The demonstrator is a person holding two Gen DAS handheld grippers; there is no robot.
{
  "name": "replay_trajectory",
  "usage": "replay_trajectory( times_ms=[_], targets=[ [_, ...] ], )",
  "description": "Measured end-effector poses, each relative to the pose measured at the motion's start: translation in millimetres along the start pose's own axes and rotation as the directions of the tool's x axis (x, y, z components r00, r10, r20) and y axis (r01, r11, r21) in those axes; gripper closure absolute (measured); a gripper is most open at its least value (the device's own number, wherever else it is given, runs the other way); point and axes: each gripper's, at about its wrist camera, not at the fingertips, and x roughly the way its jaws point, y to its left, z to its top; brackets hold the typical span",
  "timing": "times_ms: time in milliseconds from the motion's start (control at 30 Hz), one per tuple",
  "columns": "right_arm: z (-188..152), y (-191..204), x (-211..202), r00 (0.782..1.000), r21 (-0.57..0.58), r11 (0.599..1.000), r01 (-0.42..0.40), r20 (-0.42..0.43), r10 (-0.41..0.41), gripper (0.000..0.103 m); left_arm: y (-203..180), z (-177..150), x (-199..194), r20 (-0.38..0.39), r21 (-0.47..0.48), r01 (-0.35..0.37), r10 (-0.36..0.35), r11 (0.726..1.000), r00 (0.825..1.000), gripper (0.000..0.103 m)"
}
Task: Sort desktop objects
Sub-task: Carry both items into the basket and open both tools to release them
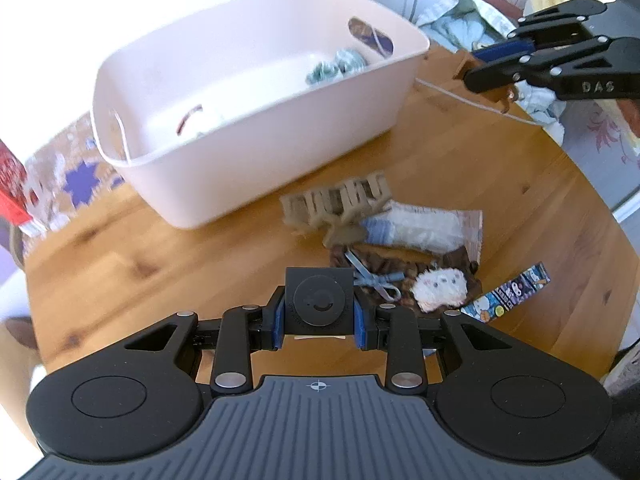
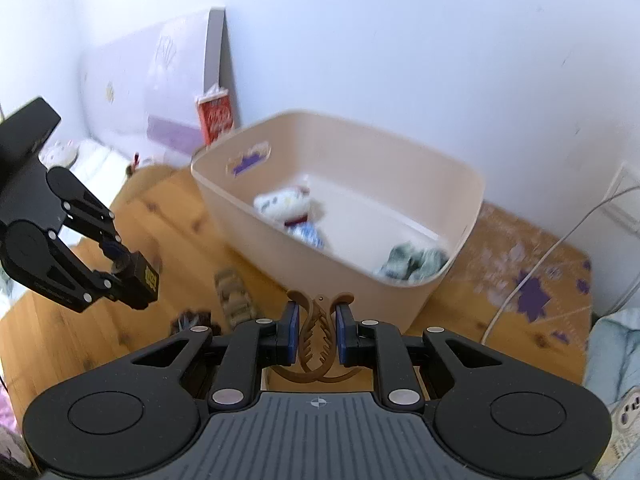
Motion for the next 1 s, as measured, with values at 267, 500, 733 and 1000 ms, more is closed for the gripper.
replay_trajectory(
  times_ms=[267,500,733,1000],
  targets=[
    [24,-1,-29,0.996,0.047,0.999,0.024,0.088,-0.029,0.085,11,26,-35,0.079,0.054,0.002,-0.007,0.999,0.997,0.071],
    [45,-4,-34,0.989,0.062,0.997,0.053,0.136,-0.061,0.085,26,57,-56,0.166,0.067,-0.022,0.01,0.998,0.986,0.071],
    [73,-20,-17,0.979,0.135,0.987,0.086,0.175,-0.109,0.085,44,101,-49,0.24,0.012,-0.09,0.084,0.996,0.967,0.071],
    [94,-36,32,0.984,0.143,0.984,0.107,0.127,-0.126,0.085,52,139,-15,0.226,-0.039,-0.132,0.138,0.99,0.964,0.071]
  ],
)
